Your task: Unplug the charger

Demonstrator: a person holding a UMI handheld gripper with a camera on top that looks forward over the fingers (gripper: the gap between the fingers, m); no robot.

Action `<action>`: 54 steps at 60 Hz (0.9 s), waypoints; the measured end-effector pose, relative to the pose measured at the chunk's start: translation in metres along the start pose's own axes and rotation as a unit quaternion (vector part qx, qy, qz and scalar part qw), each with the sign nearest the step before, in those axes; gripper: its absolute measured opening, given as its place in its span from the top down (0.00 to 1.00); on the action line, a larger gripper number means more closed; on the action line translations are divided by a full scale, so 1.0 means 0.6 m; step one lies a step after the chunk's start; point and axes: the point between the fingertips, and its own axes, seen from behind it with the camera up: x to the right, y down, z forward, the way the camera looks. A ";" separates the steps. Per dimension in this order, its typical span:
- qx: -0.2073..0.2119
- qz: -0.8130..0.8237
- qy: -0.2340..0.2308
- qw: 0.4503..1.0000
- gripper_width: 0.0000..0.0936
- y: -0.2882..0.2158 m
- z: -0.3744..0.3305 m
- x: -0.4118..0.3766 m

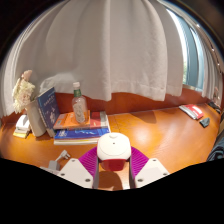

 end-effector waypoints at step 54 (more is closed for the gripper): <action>-0.030 -0.029 0.067 0.997 0.09 0.067 -0.083 -0.001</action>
